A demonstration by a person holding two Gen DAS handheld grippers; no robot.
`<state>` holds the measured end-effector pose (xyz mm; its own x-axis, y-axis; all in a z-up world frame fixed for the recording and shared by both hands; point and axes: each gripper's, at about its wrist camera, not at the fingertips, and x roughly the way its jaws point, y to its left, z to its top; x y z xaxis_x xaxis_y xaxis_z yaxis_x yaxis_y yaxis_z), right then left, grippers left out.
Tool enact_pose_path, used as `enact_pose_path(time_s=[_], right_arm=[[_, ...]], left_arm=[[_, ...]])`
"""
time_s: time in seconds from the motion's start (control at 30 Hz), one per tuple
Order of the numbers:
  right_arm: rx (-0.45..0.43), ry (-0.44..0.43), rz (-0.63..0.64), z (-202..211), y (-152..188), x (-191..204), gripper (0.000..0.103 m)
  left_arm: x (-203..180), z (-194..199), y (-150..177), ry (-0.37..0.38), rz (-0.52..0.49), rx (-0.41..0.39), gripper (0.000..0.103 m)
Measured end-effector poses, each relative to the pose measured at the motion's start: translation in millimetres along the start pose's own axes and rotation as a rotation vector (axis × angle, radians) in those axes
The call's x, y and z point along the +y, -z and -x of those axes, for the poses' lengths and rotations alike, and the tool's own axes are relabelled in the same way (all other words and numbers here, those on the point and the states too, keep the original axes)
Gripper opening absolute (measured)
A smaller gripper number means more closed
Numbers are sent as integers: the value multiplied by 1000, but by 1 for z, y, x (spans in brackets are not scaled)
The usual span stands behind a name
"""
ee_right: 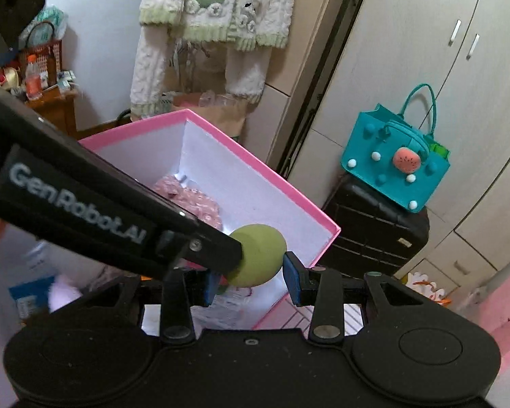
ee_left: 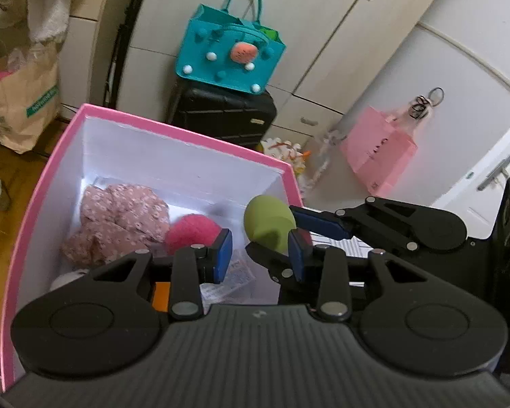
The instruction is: Organize soft objects
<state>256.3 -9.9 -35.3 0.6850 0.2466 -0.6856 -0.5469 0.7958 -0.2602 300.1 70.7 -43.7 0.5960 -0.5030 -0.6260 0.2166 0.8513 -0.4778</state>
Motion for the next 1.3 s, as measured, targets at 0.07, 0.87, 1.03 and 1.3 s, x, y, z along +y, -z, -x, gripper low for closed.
enact_pose_path(time_s=[0.07,0.87,1.03,1.3], right_arm=[[3,0,-6,-2,-3,-2,46],[-153,-93,-338,144,63,4,67],[-149,-57,-357,171,74,4,75],[-138,-41,-380,201,92,12,94]], left_arm=[[0,1,0,-20,-3,-15,35],[-48,120,62,-188,-217,-141,56],[-63,134,78,-179,-230,-107,60],[-69,166,93,-246,-271,-130,73]])
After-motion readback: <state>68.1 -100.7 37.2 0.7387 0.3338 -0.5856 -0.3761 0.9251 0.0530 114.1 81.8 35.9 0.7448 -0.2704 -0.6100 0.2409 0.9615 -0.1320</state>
